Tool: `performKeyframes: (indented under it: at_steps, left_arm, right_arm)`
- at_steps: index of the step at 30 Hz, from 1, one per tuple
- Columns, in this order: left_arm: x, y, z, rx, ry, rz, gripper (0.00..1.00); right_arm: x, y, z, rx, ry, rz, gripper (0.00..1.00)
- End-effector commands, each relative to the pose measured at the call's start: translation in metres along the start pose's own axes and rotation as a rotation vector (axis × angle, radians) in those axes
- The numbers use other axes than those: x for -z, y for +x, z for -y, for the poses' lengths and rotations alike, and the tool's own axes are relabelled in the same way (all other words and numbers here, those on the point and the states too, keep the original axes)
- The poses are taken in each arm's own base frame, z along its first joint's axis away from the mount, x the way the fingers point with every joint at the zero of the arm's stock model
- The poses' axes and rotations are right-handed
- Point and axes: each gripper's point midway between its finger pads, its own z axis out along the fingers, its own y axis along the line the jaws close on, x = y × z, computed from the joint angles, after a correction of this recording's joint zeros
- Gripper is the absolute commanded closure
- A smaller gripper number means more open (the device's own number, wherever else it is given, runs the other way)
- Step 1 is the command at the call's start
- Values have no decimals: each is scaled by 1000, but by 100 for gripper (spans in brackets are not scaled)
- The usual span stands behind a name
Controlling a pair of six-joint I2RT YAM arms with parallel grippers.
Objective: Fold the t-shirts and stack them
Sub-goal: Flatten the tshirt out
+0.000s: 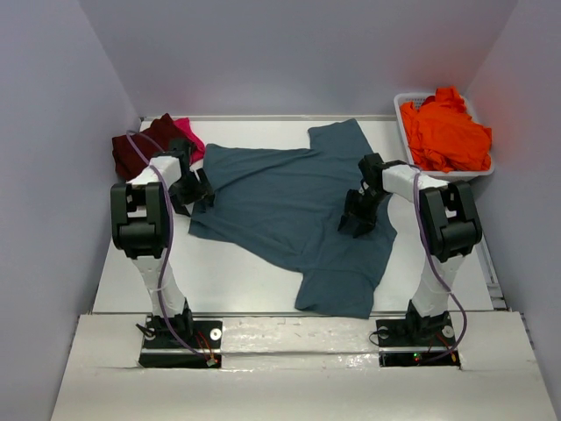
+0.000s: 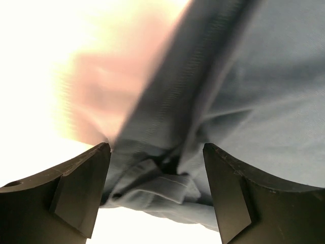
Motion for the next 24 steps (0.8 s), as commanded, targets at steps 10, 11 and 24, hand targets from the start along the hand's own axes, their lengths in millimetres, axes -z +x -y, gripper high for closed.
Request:
performKeyframes:
  at_steps: [10, 11, 24]
  left_arm:
    - [47, -21, -12, 34, -18, 116, 14]
    - [51, -19, -10, 37, -4, 118, 14]
    - [81, 35, -9, 64, 133, 138, 14]
  right_arm:
    - [5, -17, 26, -49, 8, 39, 41]
    - [6, -18, 25, -47, 8, 45, 41]
    - [25, -29, 3, 10, -74, 77, 42]
